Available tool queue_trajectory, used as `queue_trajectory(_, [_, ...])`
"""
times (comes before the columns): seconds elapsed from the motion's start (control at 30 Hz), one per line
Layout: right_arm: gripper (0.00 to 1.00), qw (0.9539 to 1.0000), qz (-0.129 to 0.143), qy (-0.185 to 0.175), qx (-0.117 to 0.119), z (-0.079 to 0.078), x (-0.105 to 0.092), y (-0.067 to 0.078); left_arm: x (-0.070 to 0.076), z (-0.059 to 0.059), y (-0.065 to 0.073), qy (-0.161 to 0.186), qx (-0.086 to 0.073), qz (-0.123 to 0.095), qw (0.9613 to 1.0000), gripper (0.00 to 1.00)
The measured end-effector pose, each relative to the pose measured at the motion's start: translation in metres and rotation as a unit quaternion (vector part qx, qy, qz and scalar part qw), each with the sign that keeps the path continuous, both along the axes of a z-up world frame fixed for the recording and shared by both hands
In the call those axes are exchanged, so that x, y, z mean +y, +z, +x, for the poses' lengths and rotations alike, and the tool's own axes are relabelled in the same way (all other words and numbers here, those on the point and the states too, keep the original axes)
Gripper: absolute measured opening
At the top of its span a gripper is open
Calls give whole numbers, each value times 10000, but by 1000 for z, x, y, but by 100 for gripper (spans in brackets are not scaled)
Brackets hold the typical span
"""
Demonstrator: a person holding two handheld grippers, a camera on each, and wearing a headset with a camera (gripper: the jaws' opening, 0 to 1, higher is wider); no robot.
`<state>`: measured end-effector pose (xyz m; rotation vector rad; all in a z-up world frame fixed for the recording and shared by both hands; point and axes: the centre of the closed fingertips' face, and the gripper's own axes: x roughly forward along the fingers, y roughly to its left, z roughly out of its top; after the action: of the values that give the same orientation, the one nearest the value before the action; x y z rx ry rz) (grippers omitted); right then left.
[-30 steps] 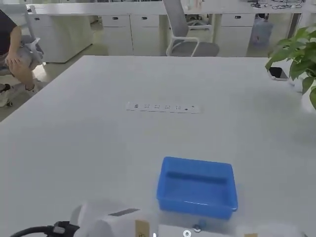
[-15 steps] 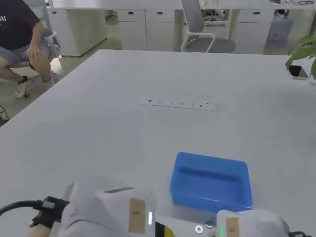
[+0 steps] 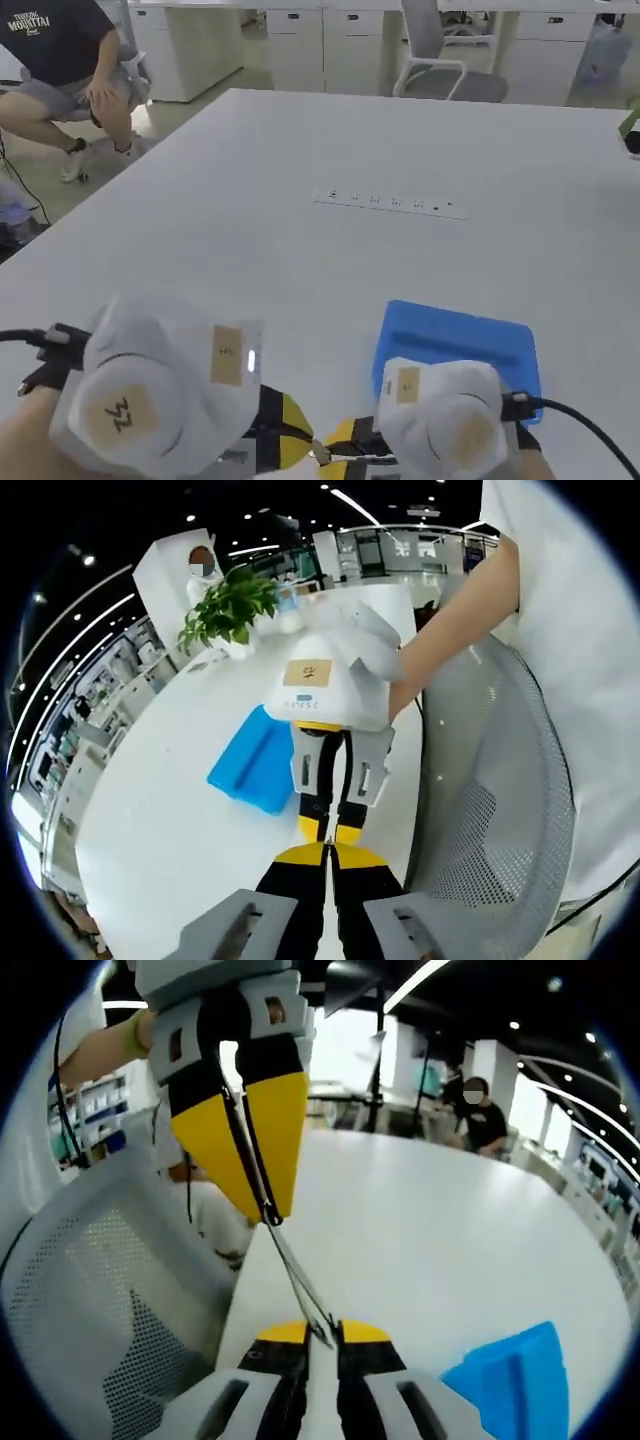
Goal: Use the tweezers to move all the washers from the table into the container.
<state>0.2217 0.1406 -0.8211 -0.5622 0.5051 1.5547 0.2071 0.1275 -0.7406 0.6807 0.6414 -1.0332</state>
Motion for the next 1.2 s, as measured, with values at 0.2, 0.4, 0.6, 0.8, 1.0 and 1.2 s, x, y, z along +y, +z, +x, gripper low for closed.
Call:
queue_trajectory(0.2, [6, 10000, 12, 13, -24, 4, 10, -2, 11, 7, -1, 119, 69, 41, 9999, 0])
queue_trajectory(0.4, [7, 10000, 28, -39, 65, 10, 15, -5, 15, 13, -3, 104, 86, 84, 9999, 0])
queue_trajectory(0.6, [7, 9998, 43, -70, 197, 14, 17, -9, 17, 20, -6, -4, 175, 187, 9997, 0])
queue_trajectory(0.8, [7, 9989, 76, -150, 439, 18, 17, -10, 17, 28, -5, -26, 479, 64, 9988, 0])
queue_trajectory(1.0, [15, 9988, 140, 69, 463, 12, 19, -2, 19, 33, -6, -102, 723, 105, 9973, 0])
queue_trajectory(1.2, [13, 9989, 214, 84, 412, 16, 20, 9, 21, 35, -9, -141, 897, 150, 9958, 0])
